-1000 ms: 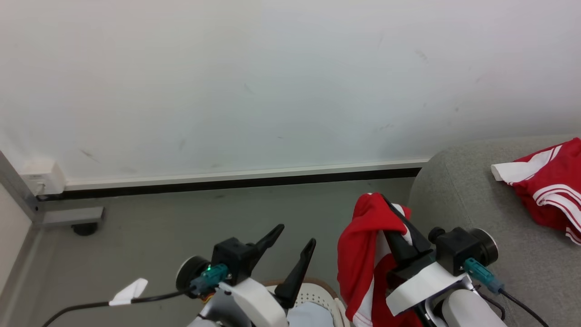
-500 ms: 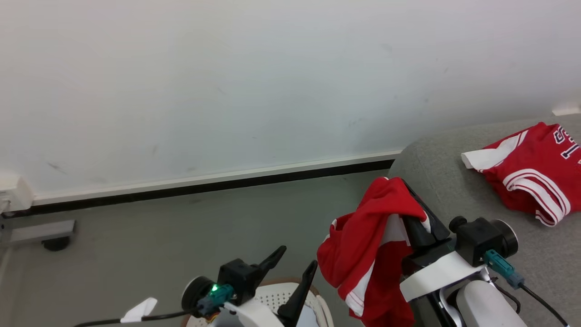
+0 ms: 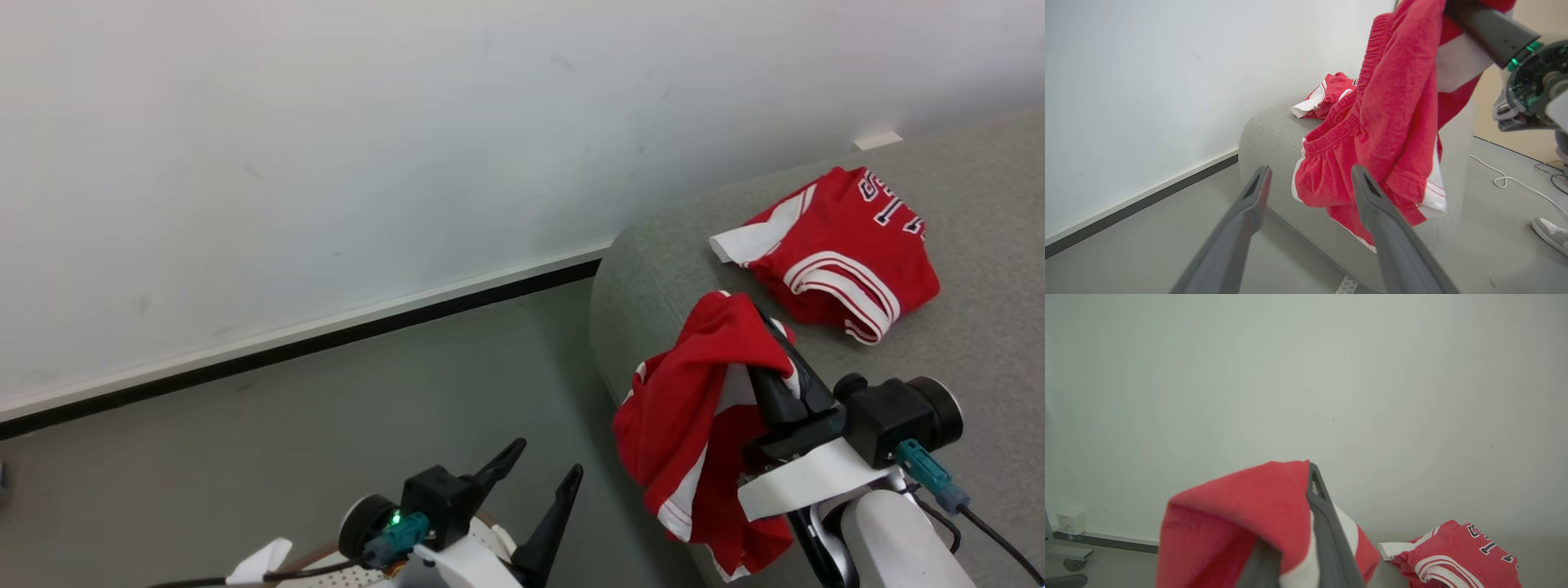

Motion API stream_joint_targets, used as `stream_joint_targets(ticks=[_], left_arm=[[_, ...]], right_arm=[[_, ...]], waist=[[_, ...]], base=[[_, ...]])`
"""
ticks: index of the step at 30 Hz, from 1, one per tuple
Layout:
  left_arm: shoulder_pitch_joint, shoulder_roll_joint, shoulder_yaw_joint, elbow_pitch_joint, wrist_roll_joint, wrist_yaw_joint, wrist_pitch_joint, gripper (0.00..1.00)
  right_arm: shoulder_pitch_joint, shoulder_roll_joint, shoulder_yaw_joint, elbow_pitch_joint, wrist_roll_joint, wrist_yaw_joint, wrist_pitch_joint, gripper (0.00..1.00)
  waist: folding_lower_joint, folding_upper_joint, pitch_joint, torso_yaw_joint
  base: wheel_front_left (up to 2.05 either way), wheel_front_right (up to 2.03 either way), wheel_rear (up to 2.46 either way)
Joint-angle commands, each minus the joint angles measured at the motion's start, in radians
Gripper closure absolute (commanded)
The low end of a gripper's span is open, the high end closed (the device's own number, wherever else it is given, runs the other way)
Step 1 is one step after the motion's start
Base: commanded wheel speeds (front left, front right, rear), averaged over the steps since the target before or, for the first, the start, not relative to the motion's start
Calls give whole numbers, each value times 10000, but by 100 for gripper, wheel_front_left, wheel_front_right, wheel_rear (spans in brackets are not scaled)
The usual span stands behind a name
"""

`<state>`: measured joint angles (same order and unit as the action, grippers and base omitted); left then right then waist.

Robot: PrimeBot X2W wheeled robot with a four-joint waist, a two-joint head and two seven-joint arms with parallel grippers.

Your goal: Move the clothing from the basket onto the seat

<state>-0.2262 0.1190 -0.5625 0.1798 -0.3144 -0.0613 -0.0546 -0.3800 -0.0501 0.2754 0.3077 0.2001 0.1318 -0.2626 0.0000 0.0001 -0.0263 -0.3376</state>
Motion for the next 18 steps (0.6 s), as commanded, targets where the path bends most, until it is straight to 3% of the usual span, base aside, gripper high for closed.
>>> stream_joint_targets(ticks=[1,9,18], left_arm=[[-99,13,-37,-24,-48,-29,-72,0],[-556,8,-282,-246,145,-88,27,0],[-2191,237,-632,-858,567,-406,345,0]], right_arm=[[36,-11,-119,-93,-101,-22,-31,100],[-485,-265,-797,-615,-71,-24,255,100],[-2437,-908,-2318,-1012,95,-22,693,100]], waist=[[0,-1,188,-406],[0,-1,1128,-843],[0,-1,3558,-29]], base=[[0,0,0],[0,0,0],[0,0,0]])
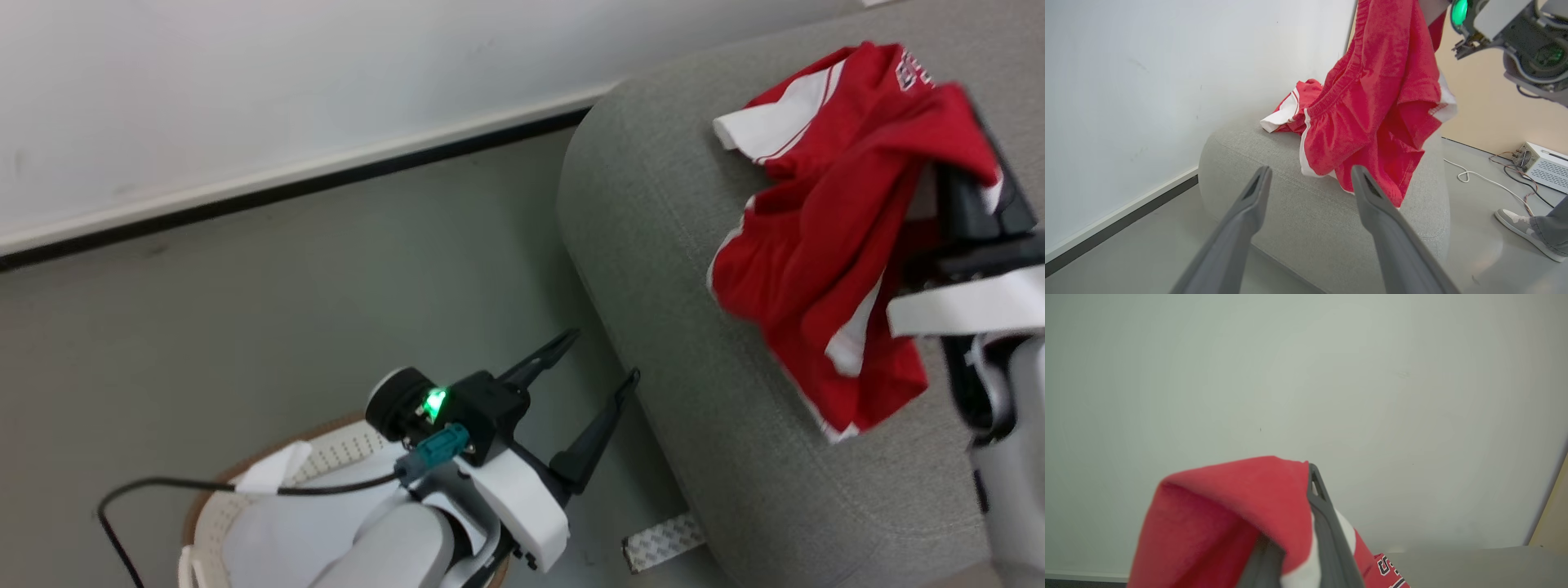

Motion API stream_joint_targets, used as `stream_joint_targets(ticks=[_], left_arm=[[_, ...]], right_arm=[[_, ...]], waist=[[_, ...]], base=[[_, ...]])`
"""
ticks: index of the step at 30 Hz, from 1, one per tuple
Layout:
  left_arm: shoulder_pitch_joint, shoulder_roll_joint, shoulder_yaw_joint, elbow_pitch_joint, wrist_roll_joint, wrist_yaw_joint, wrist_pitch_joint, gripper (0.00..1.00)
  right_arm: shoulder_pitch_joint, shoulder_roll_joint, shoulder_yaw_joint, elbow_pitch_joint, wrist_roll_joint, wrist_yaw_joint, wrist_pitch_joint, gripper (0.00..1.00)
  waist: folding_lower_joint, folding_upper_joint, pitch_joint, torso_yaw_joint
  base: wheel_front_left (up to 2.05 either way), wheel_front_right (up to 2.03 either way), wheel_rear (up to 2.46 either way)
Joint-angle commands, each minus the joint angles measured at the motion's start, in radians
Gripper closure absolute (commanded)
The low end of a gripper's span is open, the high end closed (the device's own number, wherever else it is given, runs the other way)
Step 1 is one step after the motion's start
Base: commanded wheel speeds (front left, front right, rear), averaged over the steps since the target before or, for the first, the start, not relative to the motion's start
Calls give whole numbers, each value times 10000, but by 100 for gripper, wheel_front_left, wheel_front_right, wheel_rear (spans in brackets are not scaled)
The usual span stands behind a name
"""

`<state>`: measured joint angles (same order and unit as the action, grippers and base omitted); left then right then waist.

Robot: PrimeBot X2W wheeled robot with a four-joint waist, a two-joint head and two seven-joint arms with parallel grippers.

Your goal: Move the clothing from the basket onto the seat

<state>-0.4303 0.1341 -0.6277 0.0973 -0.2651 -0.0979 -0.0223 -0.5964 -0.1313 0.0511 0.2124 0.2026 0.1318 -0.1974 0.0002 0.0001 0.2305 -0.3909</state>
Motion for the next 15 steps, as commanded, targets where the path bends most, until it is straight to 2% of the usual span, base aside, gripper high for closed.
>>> stream_joint_targets(ticks=[1,7,11,15], left_arm=[[-325,152,1,-81,120,-57,42,0],[-1057,311,-49,-255,96,-151,197,0],[-1299,349,-128,-294,57,-180,161,0],[-1439,313,-137,-282,-7,-177,122,0]], right_arm=[[-621,-229,-180,-49,32,-24,107,100],[-3206,-1151,-1143,500,88,-24,913,100],[-4929,-1935,-2185,1521,-141,-22,1315,100],[-5777,-2748,-3268,2697,-789,-22,1367,100]], waist=[[-2,-1,1198,594],[-2,-1,2274,1063],[-2,-1,2659,1350],[-2,-1,2940,1649]], base=[[0,0,0],[0,0,0],[0,0,0],[0,0,0]])
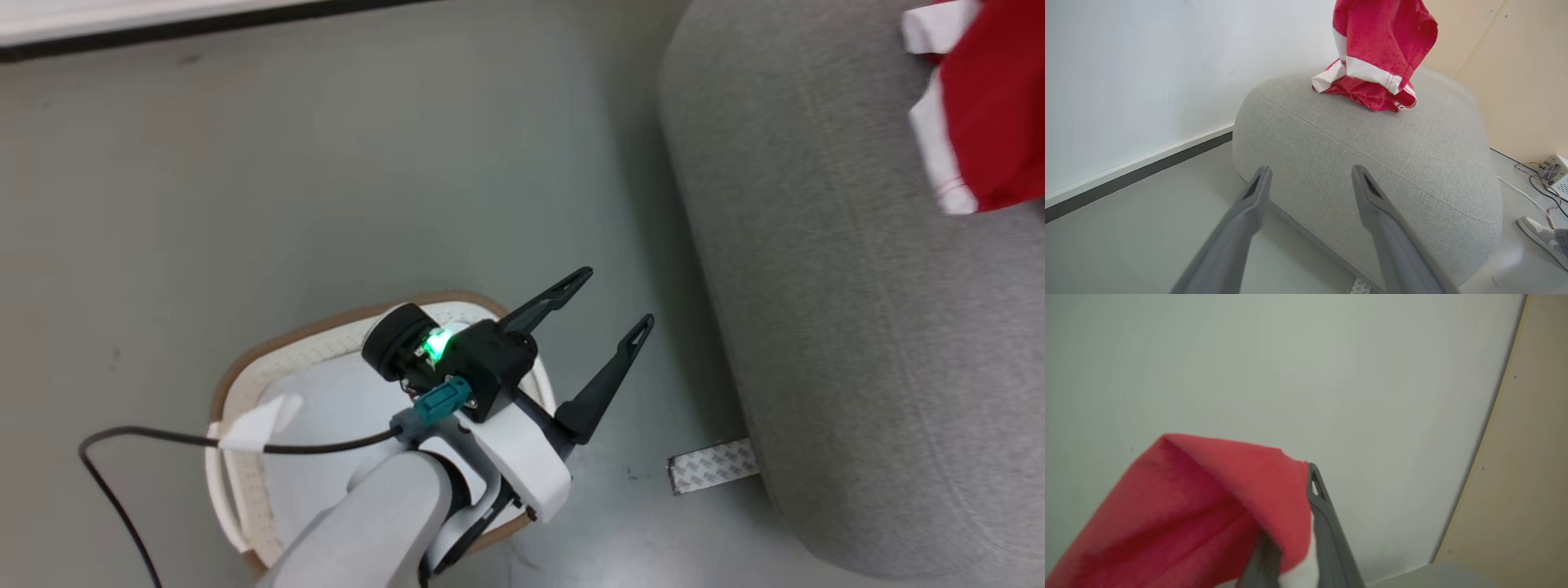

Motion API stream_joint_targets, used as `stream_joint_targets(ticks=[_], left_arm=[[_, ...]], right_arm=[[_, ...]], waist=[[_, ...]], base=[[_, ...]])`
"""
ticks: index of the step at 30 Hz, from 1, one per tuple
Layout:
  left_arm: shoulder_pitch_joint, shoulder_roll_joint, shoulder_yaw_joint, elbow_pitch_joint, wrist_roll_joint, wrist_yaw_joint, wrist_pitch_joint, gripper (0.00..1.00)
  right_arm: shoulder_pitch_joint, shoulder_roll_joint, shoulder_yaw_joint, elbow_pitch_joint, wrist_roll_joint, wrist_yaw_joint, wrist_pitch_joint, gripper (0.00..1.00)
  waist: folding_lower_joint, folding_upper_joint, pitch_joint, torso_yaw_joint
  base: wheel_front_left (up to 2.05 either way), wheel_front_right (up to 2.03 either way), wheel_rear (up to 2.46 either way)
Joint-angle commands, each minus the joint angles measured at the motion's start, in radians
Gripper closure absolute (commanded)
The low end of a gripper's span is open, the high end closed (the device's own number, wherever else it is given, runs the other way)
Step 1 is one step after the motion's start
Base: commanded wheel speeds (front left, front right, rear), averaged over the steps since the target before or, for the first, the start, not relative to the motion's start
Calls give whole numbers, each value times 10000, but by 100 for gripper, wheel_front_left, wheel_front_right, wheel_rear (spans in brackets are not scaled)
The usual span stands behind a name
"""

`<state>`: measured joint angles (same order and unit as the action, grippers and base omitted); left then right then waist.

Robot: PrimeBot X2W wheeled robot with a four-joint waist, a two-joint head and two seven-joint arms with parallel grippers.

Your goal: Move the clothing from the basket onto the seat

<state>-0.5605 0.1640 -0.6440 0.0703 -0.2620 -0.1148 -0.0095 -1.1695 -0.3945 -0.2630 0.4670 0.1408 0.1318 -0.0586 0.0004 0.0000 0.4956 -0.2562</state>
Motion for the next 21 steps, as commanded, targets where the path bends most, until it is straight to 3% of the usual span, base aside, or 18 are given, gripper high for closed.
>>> stream_joint_targets(ticks=[1,7,14,15,16,17,21], left_arm=[[-138,14,23,-9,-47,3,-30,0],[-77,127,68,-2,-88,83,-68,0],[135,314,85,-1,-146,180,-5,0],[163,336,98,-5,-174,212,6,0],[200,368,117,-10,-198,245,24,0],[232,391,122,-23,-213,255,37,0],[353,522,170,-61,-283,339,63,0]], right_arm=[[-120,-299,-444,415,-317,-24,-56,100],[503,-731,-2023,1807,-1159,-24,-475,100],[1823,-191,-3785,3738,-2042,-24,-1553,100],[1970,-76,-3936,3968,-2089,-24,-1668,80],[2087,39,-4068,4168,-2165,-24,-1750,51],[2193,105,-4139,4360,-2242,-23,-1820,0],[2555,371,-4339,4807,-2444,-24,-2003,0]], waist=[[-4,0,355,366],[-4,0,676,484],[-4,0,886,348],[-4,0,894,322],[-4,0,898,281],[-4,0,898,250],[-4,0,822,75]], base=[[0,0,0],[0,0,0],[0,0,0],[0,0,0],[0,0,0],[0,0,0],[0,0,0]])
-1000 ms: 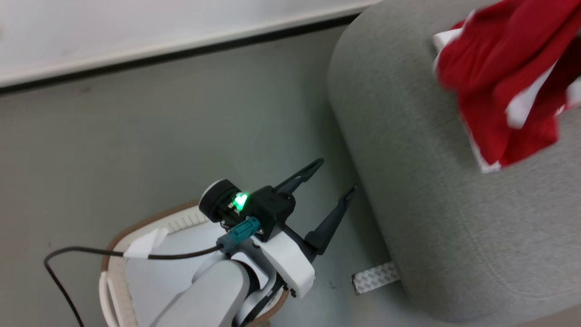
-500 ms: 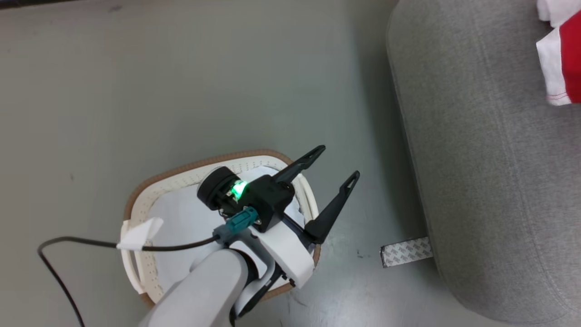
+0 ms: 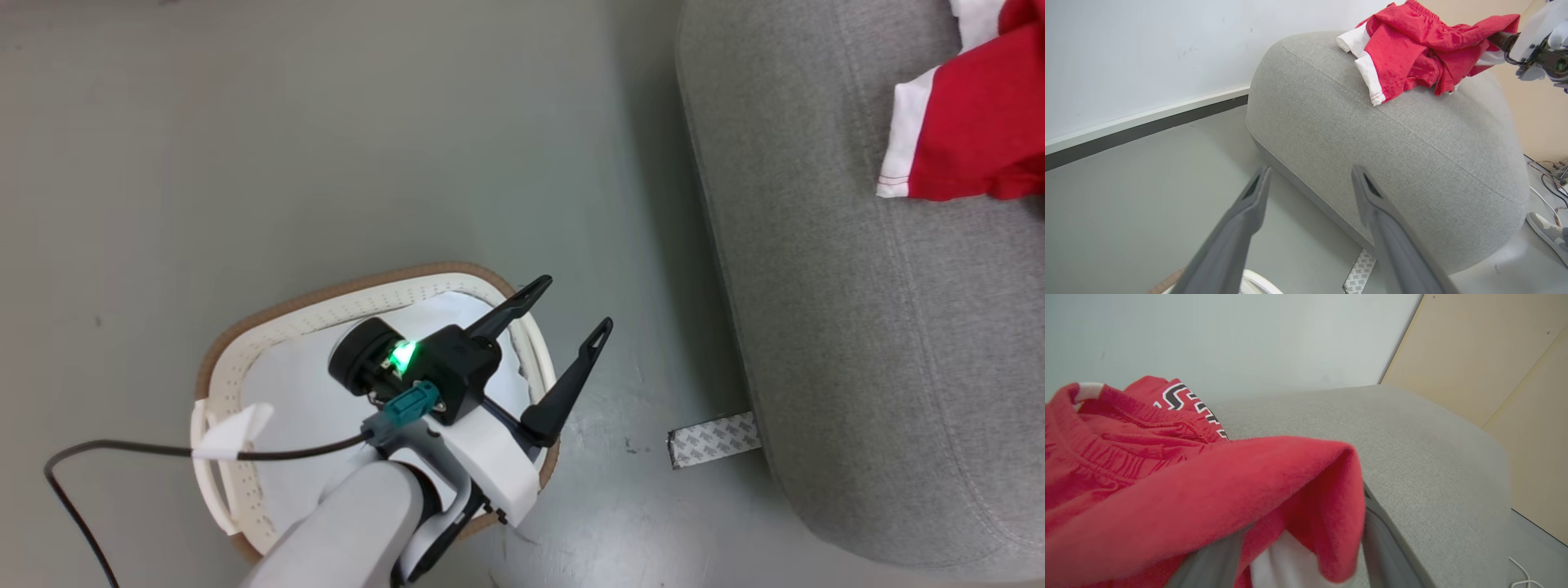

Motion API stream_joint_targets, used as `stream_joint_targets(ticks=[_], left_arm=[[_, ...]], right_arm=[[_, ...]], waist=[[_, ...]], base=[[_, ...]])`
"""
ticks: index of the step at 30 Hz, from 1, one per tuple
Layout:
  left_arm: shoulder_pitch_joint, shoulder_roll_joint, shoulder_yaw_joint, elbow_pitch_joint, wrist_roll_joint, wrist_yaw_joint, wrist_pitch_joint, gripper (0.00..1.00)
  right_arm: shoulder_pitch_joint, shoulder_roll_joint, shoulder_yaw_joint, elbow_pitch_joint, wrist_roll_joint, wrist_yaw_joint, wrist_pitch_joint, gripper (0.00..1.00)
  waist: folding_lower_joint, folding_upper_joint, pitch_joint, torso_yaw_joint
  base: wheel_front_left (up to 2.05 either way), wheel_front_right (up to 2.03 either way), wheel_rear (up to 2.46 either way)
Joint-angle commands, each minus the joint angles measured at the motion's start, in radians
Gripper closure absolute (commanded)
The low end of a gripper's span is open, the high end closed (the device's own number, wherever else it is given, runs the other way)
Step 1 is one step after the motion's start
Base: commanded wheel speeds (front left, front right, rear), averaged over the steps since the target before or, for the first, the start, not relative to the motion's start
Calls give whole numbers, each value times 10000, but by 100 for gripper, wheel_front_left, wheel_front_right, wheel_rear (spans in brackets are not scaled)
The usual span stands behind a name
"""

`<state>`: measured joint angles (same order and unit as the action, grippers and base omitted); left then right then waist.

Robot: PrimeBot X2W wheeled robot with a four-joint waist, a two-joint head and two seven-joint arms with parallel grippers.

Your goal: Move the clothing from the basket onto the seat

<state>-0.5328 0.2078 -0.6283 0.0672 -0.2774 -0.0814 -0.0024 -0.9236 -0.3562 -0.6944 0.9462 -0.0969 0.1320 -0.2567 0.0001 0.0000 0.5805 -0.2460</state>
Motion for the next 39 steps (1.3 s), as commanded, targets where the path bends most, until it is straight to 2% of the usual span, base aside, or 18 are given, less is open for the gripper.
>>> stream_joint_targets(ticks=[1,5,10,17,20,26,32,39], left_arm=[[101,115,31,-34,-158,47,3,0],[254,167,91,18,-249,153,-5,0],[582,226,158,133,-308,292,-171,0],[1333,247,407,464,-546,705,-807,0],[1859,292,654,761,-717,1025,-1344,0],[2923,321,1284,1314,-997,1630,-2286,0],[4001,264,2106,1773,-1189,1997,-2627,0],[5257,-140,3364,1592,-711,1893,-2616,0]], right_arm=[[177,50,-28,75,-73,-26,-51,0],[672,381,523,338,110,-26,-80,0],[1831,752,1504,-517,672,-26,-83,0],[3829,1104,2640,-2544,1377,-26,-72,0],[4850,1453,3129,-3872,1651,-26,-73,0],[6248,2121,4002,-5543,1717,-26,-71,0],[7549,2453,4988,-6345,1740,-25,-72,0],[8787,2788,5934,-6725,1816,-25,-71,0]], waist=[[-1,0,-74,-79],[-1,0,-362,-259],[-1,0,-950,-410],[-1,0,-2091,-299],[-1,0,-2805,-171],[-1,0,-3889,53],[-1,0,-4873,444],[-1,0,-5724,916]], base=[[0,0,0],[0,0,0],[0,0,0],[0,0,0],[0,0,0],[0,0,0],[0,0,0],[0,0,0]])
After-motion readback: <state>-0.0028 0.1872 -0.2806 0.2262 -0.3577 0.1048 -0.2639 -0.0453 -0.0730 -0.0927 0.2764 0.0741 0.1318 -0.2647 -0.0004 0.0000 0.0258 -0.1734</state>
